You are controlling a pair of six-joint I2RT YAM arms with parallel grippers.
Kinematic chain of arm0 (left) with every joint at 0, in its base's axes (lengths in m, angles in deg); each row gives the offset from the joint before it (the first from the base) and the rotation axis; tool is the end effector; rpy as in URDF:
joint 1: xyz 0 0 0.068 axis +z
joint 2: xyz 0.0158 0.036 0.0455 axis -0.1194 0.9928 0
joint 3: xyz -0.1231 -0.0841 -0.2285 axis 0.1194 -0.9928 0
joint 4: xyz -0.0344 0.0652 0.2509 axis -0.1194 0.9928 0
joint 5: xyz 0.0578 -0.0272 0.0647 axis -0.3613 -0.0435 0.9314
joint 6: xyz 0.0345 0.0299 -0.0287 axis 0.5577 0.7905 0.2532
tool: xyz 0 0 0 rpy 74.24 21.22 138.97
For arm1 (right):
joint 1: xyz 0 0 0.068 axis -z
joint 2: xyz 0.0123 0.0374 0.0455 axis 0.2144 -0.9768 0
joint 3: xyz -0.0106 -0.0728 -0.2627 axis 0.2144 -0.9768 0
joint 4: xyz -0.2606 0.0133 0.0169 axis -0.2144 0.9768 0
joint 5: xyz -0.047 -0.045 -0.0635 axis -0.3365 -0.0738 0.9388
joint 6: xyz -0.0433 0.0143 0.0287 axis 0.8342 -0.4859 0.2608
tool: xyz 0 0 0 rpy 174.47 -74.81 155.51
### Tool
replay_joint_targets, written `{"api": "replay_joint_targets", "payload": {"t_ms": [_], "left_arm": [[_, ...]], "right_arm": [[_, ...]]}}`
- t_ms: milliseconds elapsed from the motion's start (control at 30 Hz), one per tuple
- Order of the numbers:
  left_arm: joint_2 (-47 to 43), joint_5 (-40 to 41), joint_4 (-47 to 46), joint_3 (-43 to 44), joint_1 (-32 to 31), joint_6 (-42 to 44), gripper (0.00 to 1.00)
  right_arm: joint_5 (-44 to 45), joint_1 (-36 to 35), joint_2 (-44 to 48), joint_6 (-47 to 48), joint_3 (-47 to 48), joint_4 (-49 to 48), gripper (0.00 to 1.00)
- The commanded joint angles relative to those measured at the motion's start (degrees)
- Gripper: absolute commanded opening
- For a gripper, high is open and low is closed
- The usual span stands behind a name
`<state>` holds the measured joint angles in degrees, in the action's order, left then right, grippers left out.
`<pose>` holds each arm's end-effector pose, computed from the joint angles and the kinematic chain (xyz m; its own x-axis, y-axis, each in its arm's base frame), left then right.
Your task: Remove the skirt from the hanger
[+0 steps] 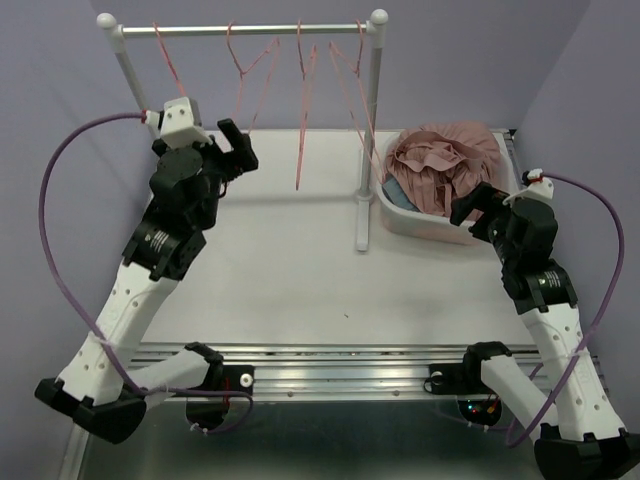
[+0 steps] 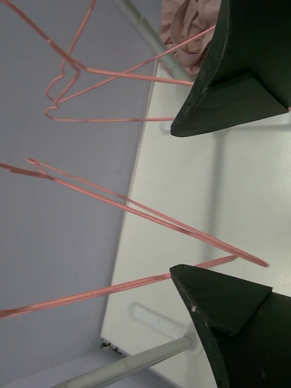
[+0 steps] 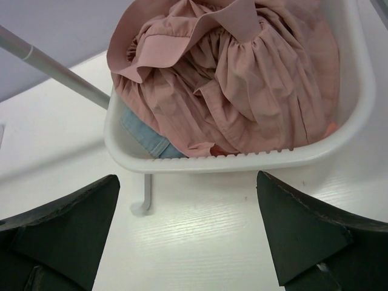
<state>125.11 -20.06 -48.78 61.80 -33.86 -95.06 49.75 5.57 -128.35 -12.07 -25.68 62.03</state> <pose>0.2090 -0.0891 0.5020 0.0990 -0.2493 -0.9633 0.0432 0.9683 -0.2462 0.1683 0.0146 0.3620 -0.2358 0.3774 -0.8955 0.1396 0.9251 0.3531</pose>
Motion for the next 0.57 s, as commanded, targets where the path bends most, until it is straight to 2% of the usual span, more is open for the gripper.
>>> {"api": "replay_joint_targets", "payload": {"t_ms": [0, 33, 233, 367, 533], "left_arm": [[-9.77, 2.37, 5.79, -10.07, -1.12, -12.62, 0.99], [-12.06, 2.37, 6.94, -14.62, -1.21, -16.64, 0.99], [-28.22, -1.14, 14.59, -30.89, -1.3, -27.66, 0.99], [-32.9, -2.11, 17.85, -36.54, -1.38, -32.58, 0.99], [-33.53, -1.86, 18.64, -38.57, -1.3, -33.82, 0.99]], "right_arm": [[0.01, -0.13, 1.97, -2.22, -1.29, 2.53, 1.0], [0.28, -0.13, 2.58, -2.4, -1.47, 2.88, 1.0], [3.0, -0.13, 3.73, -2.67, -3.4, 5.52, 1.0], [3.27, -0.13, 3.82, -3.98, -5.86, 5.79, 1.0], [2.91, -0.13, 3.73, -4.86, -7.88, 4.91, 1.0]]}}
